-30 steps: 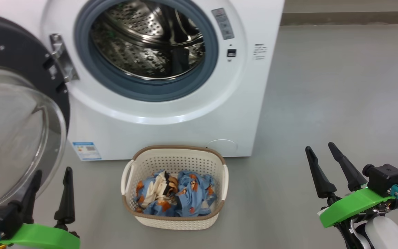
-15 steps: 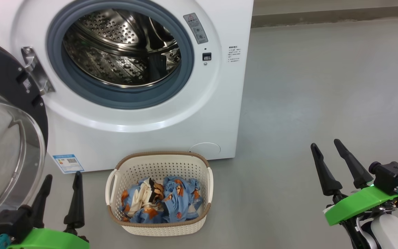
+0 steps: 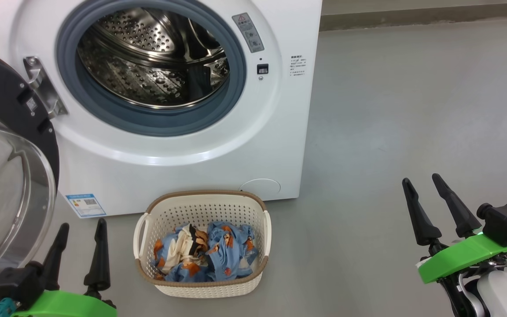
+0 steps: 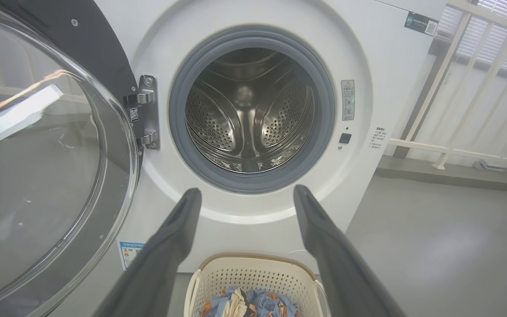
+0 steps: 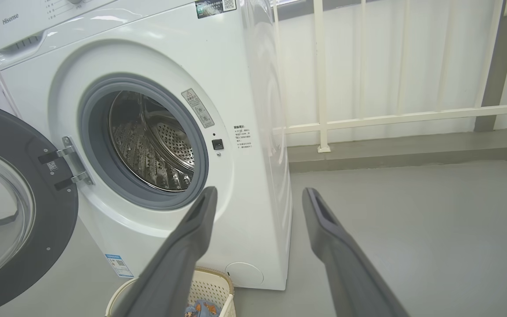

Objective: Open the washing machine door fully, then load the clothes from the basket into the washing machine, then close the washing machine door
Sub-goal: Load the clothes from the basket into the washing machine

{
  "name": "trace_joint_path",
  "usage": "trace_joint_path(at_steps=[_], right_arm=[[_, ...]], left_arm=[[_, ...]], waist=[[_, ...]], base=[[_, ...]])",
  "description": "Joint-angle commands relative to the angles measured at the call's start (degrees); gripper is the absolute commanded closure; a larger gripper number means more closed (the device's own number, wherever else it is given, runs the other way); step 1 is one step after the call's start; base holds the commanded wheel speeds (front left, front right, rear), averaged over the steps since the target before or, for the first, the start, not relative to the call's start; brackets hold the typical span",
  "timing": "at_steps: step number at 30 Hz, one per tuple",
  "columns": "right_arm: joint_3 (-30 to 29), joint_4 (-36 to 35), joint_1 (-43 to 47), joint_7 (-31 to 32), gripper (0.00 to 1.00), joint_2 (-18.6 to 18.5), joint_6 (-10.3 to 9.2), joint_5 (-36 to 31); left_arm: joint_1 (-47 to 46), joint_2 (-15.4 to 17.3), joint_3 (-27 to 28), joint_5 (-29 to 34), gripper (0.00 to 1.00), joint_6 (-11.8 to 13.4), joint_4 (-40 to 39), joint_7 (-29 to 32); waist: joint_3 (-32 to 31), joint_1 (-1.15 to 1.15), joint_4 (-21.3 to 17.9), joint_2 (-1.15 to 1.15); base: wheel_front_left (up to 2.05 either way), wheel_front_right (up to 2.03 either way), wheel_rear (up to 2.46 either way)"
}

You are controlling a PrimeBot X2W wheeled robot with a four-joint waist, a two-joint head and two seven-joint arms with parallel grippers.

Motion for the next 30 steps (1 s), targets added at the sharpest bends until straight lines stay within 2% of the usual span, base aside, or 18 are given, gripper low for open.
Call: trace_joint_path(at_steps=[1, 30], right_arm=[[0.6, -1.5, 0.4, -0.7, 0.0, -0.5, 0.33, -0.3], [-0.3, -1.8, 0.6, -0.7, 0.0, 0.4, 0.33, -1.0]], left_arm=[[-1.4, 1.7, 2.0, 0.0, 0.0, 0.0, -1.7, -0.5], [-1.6, 2.6, 1.2, 0.3, 0.0, 0.4, -2.0, -0.4]], waist=[[0.0, 0.0, 0.1, 0.0], [0.7, 0.0, 0.6, 0.0]], base=[[0.0, 0.0, 0.0], [0.0, 0.0, 0.0]])
